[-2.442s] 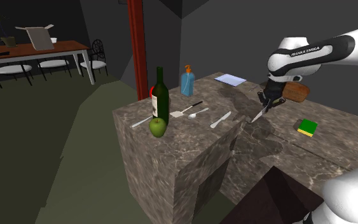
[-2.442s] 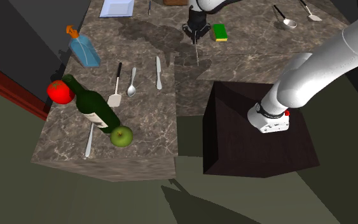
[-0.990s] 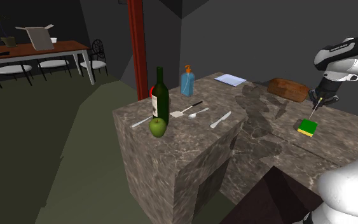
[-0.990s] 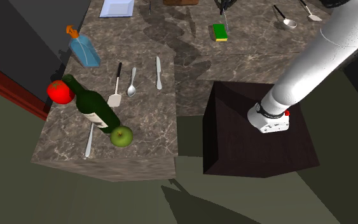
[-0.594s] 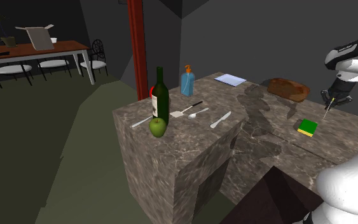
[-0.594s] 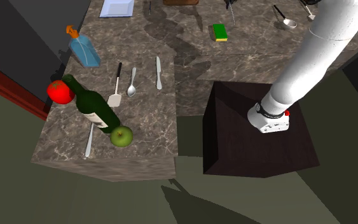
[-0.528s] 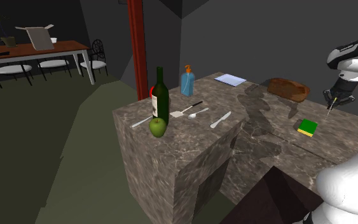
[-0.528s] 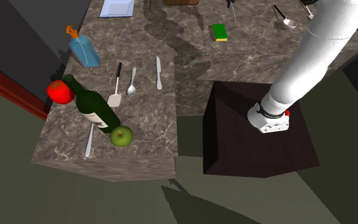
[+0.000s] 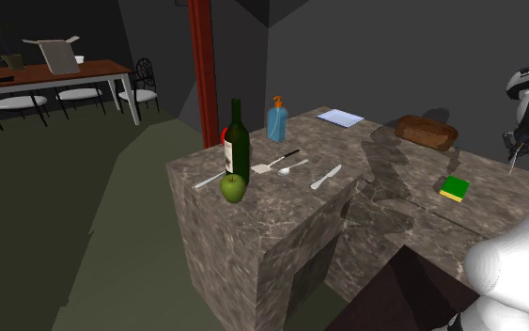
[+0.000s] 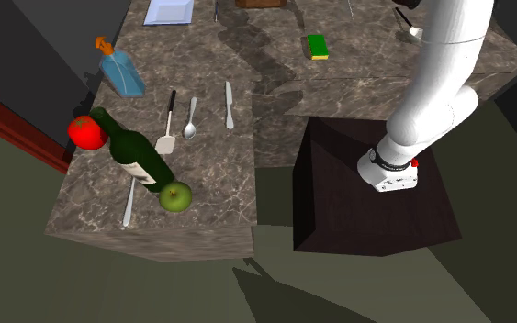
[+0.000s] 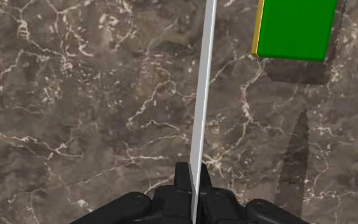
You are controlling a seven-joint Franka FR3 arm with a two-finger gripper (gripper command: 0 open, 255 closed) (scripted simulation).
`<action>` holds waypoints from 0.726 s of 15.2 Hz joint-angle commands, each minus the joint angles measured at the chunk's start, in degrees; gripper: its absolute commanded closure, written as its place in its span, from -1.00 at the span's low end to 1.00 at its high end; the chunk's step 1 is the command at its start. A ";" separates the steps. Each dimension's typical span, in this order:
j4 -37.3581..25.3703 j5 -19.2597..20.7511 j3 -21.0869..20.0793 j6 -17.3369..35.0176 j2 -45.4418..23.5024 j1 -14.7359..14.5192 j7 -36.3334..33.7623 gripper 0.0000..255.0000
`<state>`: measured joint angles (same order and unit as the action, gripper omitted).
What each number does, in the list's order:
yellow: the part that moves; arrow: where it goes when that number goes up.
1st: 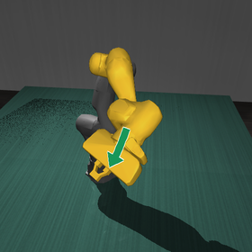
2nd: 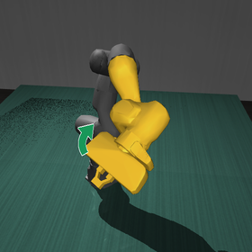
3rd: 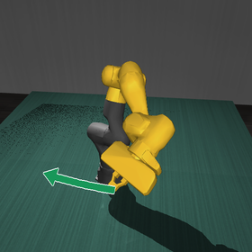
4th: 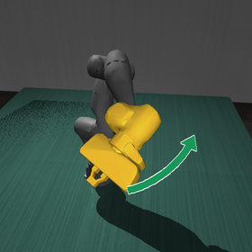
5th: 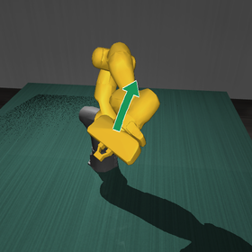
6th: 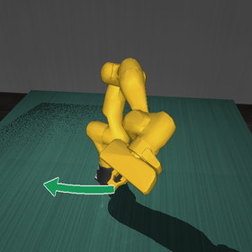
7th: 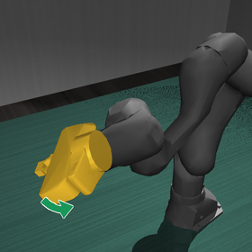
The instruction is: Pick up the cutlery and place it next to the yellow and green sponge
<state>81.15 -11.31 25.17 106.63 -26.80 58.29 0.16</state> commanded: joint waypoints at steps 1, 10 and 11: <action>-2.50 -0.86 -0.10 -0.42 -2.23 1.45 1.19 1.00; 2.54 -1.61 -0.57 5.77 -3.53 1.18 1.79 1.00; 3.01 -1.72 -0.63 6.43 -3.74 1.18 1.86 1.00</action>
<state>83.67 -12.90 24.60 112.32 -30.30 59.45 1.91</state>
